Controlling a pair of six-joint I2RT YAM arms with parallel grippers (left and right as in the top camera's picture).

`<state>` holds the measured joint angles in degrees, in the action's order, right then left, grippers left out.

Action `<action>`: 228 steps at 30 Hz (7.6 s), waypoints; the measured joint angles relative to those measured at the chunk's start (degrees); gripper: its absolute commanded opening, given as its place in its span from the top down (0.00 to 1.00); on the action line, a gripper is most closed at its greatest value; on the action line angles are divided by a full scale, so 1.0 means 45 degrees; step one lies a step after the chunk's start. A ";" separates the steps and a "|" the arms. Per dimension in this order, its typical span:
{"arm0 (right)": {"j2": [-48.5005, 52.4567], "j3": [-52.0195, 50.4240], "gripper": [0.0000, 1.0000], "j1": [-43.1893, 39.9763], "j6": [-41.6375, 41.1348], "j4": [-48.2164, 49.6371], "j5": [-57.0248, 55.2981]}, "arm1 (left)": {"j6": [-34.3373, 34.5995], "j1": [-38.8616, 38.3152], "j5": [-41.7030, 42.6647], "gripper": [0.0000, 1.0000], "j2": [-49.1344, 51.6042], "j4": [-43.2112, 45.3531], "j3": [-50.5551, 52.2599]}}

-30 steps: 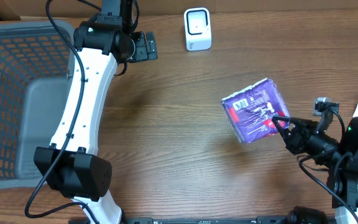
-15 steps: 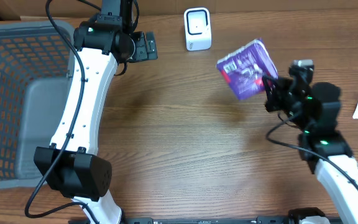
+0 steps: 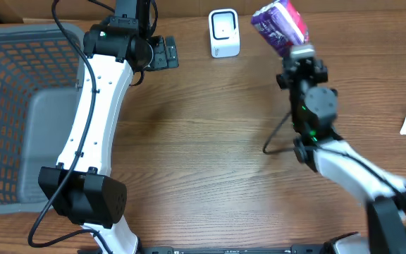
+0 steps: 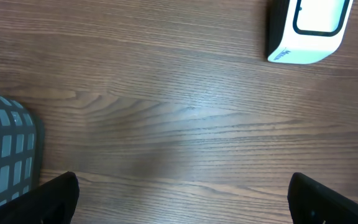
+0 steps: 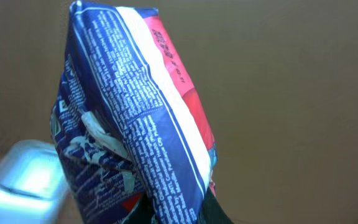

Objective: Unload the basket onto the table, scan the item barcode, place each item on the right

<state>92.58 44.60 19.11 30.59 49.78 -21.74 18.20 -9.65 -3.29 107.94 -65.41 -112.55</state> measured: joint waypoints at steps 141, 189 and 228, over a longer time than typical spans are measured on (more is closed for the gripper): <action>-0.1821 1.6470 0.00 -0.8150 -0.8398 -1.6398 1.3240 | -0.6878 -0.0024 -0.5591 0.00 -0.4381 0.6717 -0.0155; -1.6640 0.1224 0.00 -0.2361 -0.5032 -1.6631 0.6028 | -0.6071 0.2239 -0.0403 0.00 -2.0113 1.1720 1.2318; -2.0473 0.1049 0.00 -0.2302 0.0539 -1.7986 0.3279 | -0.6028 0.2239 0.1122 0.00 -2.3785 1.2259 1.6009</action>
<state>0.45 49.32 8.75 33.01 -31.16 -6.98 -8.93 0.43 1.76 0.91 -10.24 -40.51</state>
